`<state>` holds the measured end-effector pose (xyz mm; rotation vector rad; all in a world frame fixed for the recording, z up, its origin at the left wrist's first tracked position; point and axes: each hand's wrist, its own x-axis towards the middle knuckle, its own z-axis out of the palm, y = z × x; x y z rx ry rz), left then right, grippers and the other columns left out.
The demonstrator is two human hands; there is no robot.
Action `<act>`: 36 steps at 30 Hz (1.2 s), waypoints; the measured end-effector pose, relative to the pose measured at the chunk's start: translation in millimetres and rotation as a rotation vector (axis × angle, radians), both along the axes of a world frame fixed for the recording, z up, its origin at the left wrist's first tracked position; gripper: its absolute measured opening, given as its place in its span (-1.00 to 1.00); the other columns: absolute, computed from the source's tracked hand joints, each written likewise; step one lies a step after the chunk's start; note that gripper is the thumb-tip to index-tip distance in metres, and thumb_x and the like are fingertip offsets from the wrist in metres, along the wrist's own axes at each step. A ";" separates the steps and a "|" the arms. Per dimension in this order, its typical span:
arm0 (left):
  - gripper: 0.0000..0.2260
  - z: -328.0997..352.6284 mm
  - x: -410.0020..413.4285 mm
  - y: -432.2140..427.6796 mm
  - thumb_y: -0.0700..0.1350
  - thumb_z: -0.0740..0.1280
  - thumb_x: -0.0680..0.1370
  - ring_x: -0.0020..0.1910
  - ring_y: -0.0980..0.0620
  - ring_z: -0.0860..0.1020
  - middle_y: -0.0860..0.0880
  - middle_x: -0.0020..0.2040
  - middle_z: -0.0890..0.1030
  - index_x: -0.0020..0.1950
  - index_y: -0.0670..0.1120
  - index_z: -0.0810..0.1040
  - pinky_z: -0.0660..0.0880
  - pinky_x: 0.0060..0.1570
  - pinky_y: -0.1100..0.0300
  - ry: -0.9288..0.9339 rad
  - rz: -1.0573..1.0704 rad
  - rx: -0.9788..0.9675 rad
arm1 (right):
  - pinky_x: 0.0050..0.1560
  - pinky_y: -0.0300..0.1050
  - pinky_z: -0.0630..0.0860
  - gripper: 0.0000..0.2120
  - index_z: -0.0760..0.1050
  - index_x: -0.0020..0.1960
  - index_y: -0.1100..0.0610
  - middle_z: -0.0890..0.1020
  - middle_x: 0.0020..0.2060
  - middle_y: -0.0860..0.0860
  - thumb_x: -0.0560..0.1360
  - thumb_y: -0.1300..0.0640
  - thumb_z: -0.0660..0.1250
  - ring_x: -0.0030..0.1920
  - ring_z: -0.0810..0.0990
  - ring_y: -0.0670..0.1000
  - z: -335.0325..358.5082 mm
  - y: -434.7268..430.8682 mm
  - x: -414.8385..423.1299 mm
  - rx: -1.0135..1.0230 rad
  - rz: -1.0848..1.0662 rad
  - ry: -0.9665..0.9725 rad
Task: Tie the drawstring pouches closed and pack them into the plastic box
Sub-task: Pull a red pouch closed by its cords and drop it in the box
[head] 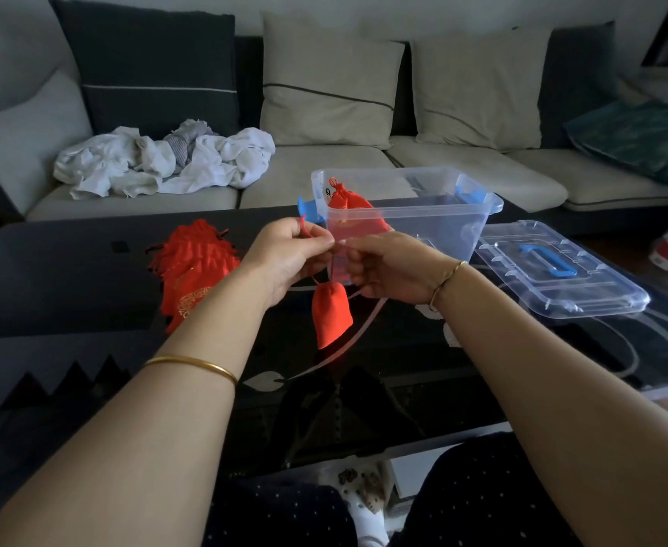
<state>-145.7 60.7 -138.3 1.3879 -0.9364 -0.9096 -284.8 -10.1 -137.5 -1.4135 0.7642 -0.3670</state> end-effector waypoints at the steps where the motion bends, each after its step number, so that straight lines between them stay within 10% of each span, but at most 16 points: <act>1: -0.80 -0.4 0.4 -0.6 -0.33 0.32 0.51 -0.35 0.15 0.55 -0.02 -0.29 0.63 -0.26 -0.09 0.49 0.48 -0.34 0.33 -0.012 -0.003 -0.003 | -0.28 -0.22 0.37 -0.71 0.36 -0.31 0.10 0.44 -0.39 -0.01 0.58 0.07 0.18 -0.35 0.43 -0.08 -0.7 -0.8 -1.5 -0.020 0.058 0.070; 5: -0.79 0.7 -1.8 -0.4 -0.39 0.33 0.49 -0.40 0.17 0.55 -0.05 -0.28 0.64 -0.27 -0.12 0.48 0.50 -0.34 0.34 -0.072 -0.063 -0.011 | -0.31 -0.22 0.37 -0.81 0.47 -0.10 0.16 0.47 -0.32 0.03 0.57 0.07 0.19 -0.33 0.43 -0.06 -4.5 0.9 1.2 -0.207 0.015 0.276; 9: -0.79 2.6 -3.2 -1.4 -0.36 0.38 0.45 -0.28 0.14 0.53 -0.01 -0.23 0.58 -0.21 -0.06 0.50 0.49 -0.19 0.32 -0.407 -0.082 -0.090 | -0.11 -0.10 0.54 -0.75 0.48 0.13 0.34 0.59 -0.09 0.24 0.60 0.23 0.12 -0.10 0.59 0.13 -13.4 -5.4 10.4 -0.246 -0.182 0.026; 18: -0.84 -3.9 -8.9 2.6 -0.22 0.37 0.46 -0.13 0.11 0.54 0.10 -0.16 0.63 0.01 -0.04 0.57 0.42 -0.09 0.23 -1.011 0.129 -0.311 | 0.05 -0.04 0.51 -0.82 0.53 -0.05 0.10 0.63 -0.16 0.04 0.60 0.17 0.15 -0.17 0.61 0.00 -16.5 -0.8 8.5 0.009 0.032 -0.101; 26: -0.83 -10.4 -0.4 0.1 -0.21 0.40 0.47 -0.11 -0.01 0.64 -0.08 -0.12 0.69 0.05 -0.14 0.65 0.54 0.02 0.08 -0.897 0.176 -0.355 | -0.08 -0.12 0.54 -0.78 0.46 0.06 0.21 0.61 -0.16 0.09 0.62 0.08 0.13 -0.17 0.63 0.03 -15.0 -4.9 4.6 -0.102 -0.088 -0.074; 31: -0.83 -17.8 9.7 -1.4 -0.16 0.28 0.58 -0.16 0.02 0.65 -0.08 -0.11 0.68 0.05 -0.19 0.63 0.57 -0.01 0.09 -0.813 0.141 -0.202 | -0.09 -0.10 0.61 -0.73 0.48 -0.23 0.18 0.62 -0.25 0.08 0.58 0.06 0.21 -0.23 0.62 0.01 -15.8 -7.1 1.2 -0.248 -0.338 -0.027; 36: -0.62 -26.4 15.5 0.7 -0.01 0.13 0.64 -0.15 -0.07 0.59 -0.10 -0.19 0.63 -0.22 -0.21 0.54 0.48 -0.04 0.06 -0.840 0.167 0.053 | -0.34 -0.21 0.45 -0.73 0.42 -0.30 0.15 0.55 -0.33 0.04 0.55 0.11 0.23 -0.39 0.52 -0.05 -17.3 -13.2 -2.7 0.124 -0.477 -0.298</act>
